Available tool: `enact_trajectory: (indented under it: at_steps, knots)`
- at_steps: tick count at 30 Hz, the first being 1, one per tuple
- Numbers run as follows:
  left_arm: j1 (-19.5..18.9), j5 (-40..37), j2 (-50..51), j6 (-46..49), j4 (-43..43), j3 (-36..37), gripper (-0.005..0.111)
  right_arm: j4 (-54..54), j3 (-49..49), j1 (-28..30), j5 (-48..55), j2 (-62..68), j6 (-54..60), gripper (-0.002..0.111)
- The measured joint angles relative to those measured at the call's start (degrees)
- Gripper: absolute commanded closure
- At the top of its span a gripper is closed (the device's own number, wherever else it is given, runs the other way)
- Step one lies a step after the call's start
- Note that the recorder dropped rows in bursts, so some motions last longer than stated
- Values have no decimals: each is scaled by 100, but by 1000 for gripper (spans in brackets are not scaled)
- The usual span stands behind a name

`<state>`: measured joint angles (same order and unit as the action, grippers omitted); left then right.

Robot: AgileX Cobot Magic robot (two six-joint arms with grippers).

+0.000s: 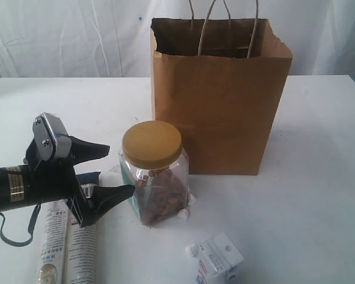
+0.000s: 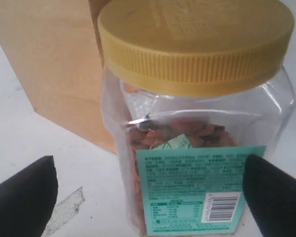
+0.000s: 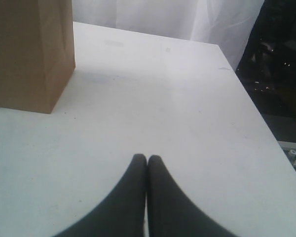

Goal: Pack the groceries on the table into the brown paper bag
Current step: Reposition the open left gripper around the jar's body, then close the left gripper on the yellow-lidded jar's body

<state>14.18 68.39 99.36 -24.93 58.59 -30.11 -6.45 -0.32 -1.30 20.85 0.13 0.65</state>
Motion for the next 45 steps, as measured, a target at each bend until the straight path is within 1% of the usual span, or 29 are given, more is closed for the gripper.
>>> enact_trajectory:
  at_steps: [3, 11, 18, 21, 23, 26, 28, 32, 38, 42, 45]
  knots:
    - [0, 63, 84, -15, 32, -65, 2, 0, 0, 0, 0, 0, 0, 108]
    - [0, 88, 240, -260, 623, -185, 2, 0, 0, 0, 0, 0, 0, 108]
    - [13, 99, 240, -299, 699, -185, 2, 0, 0, 0, 0, 0, 0, 108]
    - [161, 99, 240, -299, 505, -185, 2, 0, 0, 0, 0, 0, 0, 108]
    - [347, 56, 240, -190, 339, -185, 2, 0, 0, 0, 0, 0, 0, 108]
    - [595, -145, 240, -18, 74, -185, 2, 0, 0, 0, 0, 0, 0, 108]
    - [671, -273, 240, 22, -111, -185, 2, 0, 0, 0, 0, 0, 0, 108]
    - [723, -487, 240, 58, -575, -185, 2, 0, 0, 0, 0, 0, 0, 108]
    - [723, -590, 240, 62, -1186, -185, 2, 0, 0, 0, 0, 0, 0, 108]
    - [723, -695, 240, 100, -1280, -185, 2, 0, 0, 0, 0, 0, 0, 108]
    - [723, -671, 240, 439, -1246, -185, 2, 0, 0, 0, 0, 0, 0, 108]
